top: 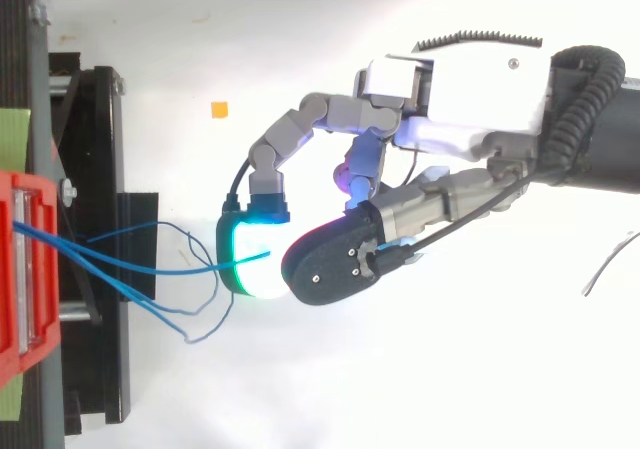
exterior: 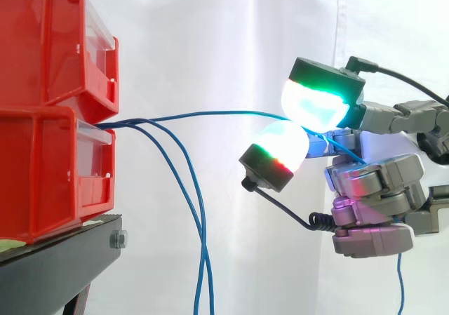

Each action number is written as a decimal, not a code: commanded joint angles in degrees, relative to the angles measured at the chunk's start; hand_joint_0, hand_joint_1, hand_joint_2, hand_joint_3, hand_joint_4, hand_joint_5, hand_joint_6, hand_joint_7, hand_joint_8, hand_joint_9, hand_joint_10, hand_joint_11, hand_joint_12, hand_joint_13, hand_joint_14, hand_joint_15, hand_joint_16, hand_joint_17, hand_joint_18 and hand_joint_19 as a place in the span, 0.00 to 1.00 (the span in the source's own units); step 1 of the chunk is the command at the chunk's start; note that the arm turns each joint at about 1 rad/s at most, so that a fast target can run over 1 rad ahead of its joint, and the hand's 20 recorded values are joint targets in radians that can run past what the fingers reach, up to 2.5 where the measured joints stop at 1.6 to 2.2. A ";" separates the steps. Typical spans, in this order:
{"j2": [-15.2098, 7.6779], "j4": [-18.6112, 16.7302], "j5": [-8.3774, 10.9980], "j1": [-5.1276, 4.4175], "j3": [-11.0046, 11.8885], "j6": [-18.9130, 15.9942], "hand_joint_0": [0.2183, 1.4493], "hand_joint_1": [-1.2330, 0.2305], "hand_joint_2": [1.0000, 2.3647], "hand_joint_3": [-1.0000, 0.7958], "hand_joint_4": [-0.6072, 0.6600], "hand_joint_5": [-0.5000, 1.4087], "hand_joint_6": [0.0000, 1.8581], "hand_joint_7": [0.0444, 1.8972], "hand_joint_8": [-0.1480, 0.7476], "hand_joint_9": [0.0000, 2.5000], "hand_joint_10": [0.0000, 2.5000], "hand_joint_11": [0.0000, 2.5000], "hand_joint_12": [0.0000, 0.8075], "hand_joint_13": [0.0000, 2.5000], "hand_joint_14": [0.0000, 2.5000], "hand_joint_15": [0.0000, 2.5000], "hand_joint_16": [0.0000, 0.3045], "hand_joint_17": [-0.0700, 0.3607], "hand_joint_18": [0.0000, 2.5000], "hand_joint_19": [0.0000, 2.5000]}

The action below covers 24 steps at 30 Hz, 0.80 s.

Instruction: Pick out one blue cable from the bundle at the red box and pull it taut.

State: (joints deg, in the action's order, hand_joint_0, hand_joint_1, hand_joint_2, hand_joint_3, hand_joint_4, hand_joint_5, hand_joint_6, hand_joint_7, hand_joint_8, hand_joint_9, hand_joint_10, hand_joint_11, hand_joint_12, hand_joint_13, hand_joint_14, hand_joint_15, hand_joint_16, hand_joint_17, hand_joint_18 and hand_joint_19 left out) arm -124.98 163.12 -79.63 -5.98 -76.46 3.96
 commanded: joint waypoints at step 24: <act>0.00 -0.35 0.26 0.00 0.00 0.00 0.32 0.42 0.01 0.39 0.40 0.20 0.51 0.42 0.34 0.61 0.14 0.67 0.27 0.40 0.87 0.47 0.06 0.25 0.42 0.70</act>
State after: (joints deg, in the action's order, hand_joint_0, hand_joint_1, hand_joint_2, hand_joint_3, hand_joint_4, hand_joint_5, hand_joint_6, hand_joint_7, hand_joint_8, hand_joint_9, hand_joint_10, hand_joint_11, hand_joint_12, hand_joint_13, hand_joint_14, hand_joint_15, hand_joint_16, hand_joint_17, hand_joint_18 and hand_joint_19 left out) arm -124.98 162.71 -79.45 -5.98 -76.46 3.97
